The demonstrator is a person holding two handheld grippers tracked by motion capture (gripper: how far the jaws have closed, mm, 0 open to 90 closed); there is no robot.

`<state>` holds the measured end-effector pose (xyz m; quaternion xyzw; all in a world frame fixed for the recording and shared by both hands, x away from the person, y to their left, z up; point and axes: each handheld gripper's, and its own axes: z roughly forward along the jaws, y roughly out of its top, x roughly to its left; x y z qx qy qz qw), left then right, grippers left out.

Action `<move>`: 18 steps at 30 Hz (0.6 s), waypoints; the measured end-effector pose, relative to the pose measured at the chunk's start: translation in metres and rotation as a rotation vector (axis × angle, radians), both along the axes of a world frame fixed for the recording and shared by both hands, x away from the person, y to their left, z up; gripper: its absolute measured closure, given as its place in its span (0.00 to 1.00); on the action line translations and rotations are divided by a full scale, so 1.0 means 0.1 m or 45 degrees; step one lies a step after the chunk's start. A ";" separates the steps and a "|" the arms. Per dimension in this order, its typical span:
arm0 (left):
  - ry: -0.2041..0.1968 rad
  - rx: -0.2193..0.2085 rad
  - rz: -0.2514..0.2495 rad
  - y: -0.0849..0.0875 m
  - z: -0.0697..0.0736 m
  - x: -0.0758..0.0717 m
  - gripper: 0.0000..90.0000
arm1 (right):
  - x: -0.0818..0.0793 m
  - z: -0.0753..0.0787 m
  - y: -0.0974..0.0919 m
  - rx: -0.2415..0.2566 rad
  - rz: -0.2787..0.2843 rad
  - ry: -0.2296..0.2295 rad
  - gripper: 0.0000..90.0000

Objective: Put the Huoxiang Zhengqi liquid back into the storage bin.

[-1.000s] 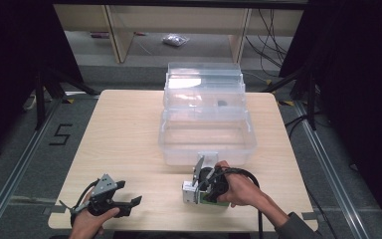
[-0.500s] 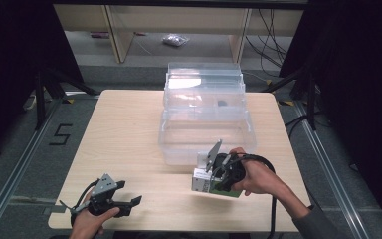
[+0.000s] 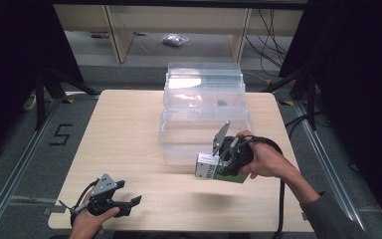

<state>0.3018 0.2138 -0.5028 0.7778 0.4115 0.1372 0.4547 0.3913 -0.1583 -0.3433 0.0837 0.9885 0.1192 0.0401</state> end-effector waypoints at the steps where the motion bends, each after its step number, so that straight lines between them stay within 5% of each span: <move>1: 0.000 0.000 0.000 0.00 0.00 0.00 0.17 | 0.01 0.02 0.00 0.004 0.015 -0.004 0.72; 5: 0.002 0.009 -0.006 0.00 0.00 0.00 0.17 | 0.02 0.13 -0.03 0.008 -0.016 -0.013 0.72; 7: 0.002 0.010 -0.007 0.01 0.00 0.00 0.17 | 0.07 0.18 -0.05 0.016 0.024 -0.031 0.72; 12: -0.001 -0.001 -0.003 0.00 0.00 0.00 0.17 | 0.11 0.32 -0.08 -0.009 -0.043 -0.034 0.72; 13: -0.001 -0.001 -0.002 0.00 0.00 0.00 0.17 | 0.15 0.34 -0.07 -0.014 0.009 -0.054 0.72; 18: 0.000 -0.001 -0.002 0.00 0.00 0.00 0.17 | 0.28 0.44 -0.06 -0.021 -0.010 -0.078 0.73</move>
